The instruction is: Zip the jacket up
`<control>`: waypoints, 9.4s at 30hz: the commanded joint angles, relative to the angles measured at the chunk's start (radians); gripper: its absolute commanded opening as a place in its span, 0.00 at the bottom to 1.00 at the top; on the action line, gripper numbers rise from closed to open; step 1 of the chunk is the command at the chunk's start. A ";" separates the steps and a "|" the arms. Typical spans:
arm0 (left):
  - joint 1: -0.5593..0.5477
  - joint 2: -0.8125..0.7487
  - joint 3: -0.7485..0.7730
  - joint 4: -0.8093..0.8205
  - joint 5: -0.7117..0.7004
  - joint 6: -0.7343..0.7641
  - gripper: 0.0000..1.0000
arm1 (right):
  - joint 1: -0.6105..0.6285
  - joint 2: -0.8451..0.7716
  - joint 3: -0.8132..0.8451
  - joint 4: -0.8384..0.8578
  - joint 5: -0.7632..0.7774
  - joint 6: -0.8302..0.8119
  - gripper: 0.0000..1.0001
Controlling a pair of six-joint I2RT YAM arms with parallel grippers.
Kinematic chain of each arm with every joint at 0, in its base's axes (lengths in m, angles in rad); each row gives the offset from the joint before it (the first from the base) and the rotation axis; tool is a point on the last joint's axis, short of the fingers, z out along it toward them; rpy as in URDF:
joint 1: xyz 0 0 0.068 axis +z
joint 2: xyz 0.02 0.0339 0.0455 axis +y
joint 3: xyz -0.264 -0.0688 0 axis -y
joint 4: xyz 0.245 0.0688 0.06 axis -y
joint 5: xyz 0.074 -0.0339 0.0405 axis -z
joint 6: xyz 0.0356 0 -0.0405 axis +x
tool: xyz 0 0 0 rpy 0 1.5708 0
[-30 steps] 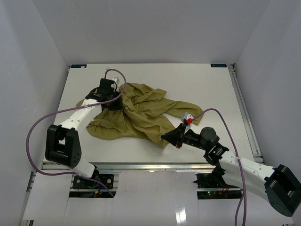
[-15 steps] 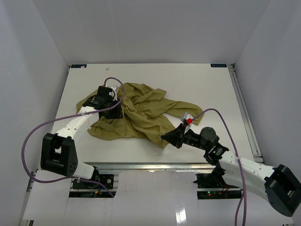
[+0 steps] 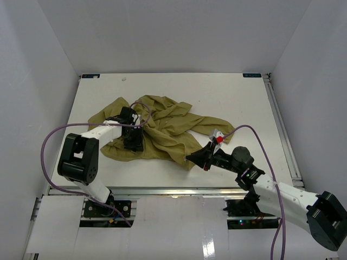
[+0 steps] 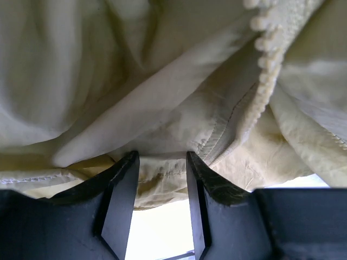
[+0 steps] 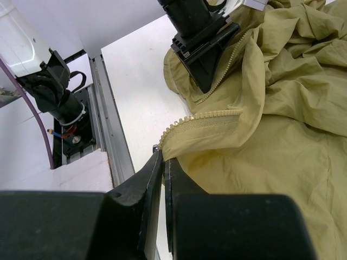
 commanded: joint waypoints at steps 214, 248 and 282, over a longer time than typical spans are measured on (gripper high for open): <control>-0.078 -0.556 -0.672 2.440 0.655 -0.778 0.00 | 0.033 0.426 0.381 0.395 -0.226 0.111 0.08; -0.110 -0.617 -0.671 2.440 0.639 -0.600 0.00 | 0.038 0.441 0.395 0.446 -0.229 0.186 0.08; -0.141 -0.673 -0.708 2.439 0.638 -0.530 0.00 | 0.039 0.415 0.362 0.521 -0.208 0.204 0.08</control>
